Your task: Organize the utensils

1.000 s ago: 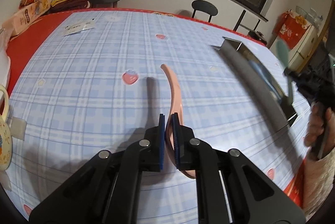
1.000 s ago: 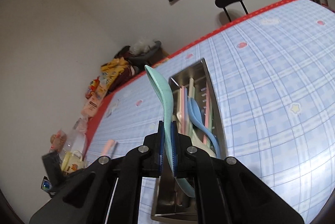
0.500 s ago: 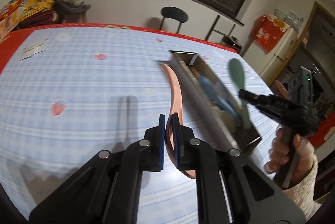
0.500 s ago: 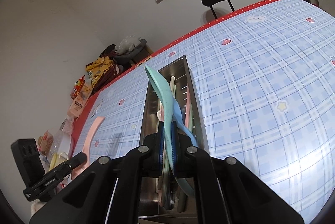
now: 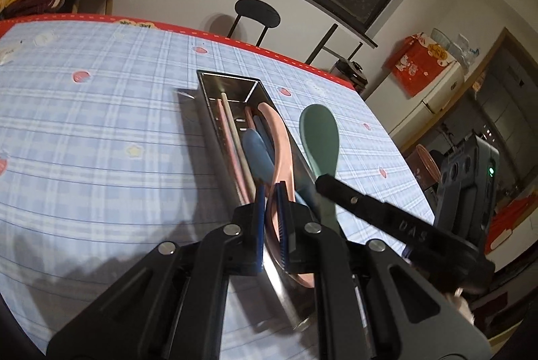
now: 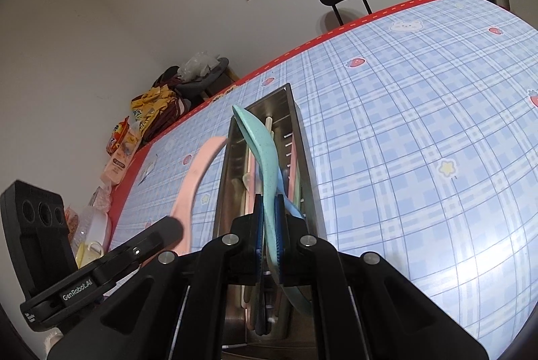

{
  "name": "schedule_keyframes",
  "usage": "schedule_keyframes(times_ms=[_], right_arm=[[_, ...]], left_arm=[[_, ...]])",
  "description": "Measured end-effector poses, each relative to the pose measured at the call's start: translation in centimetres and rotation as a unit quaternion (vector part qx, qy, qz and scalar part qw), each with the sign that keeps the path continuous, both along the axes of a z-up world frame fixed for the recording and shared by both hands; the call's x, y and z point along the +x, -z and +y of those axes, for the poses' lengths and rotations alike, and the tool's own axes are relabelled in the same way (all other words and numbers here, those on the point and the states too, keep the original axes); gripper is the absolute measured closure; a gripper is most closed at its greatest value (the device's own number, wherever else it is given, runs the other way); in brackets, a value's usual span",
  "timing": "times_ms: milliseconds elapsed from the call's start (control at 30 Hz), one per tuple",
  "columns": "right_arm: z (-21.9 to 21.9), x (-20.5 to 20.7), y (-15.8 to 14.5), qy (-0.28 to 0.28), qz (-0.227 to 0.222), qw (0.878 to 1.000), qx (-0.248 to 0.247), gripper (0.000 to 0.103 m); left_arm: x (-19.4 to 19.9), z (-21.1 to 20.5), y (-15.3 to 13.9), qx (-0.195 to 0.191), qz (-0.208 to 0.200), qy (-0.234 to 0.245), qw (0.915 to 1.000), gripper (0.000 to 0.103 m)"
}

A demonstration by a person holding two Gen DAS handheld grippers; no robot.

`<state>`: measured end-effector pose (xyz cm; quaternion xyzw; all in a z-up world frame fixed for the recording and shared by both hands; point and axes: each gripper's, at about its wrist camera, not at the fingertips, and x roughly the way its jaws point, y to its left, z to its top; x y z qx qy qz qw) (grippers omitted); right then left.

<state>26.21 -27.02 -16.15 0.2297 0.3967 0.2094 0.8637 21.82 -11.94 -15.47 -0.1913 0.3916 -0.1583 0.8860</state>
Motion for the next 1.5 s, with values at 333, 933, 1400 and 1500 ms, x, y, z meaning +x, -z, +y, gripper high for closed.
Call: schedule_keyframes(times_ms=[333,933,1400,1500], right_arm=[[0.1,0.2,0.3,-0.002,0.008,1.0,-0.003,0.095],[1.4,-1.6,-2.4,0.025,-0.052,0.994,-0.093,0.029],[4.3,-9.2,-9.5,0.066,-0.143,0.961,-0.229,0.006],[4.1,-11.2,-11.0,0.081,-0.162,0.954,-0.237,0.006]], left_arm=[[1.8,-1.4,1.5,0.013,0.015,-0.025,0.9995,0.092],[-1.6,2.8,-2.9,0.091,-0.058,-0.057,0.9925,0.028],[-11.0,7.9,-9.8,0.186,-0.172,-0.077,0.9645,0.006],[-13.2,8.5,-11.2,0.197,-0.186,-0.08,0.9593,0.006]])
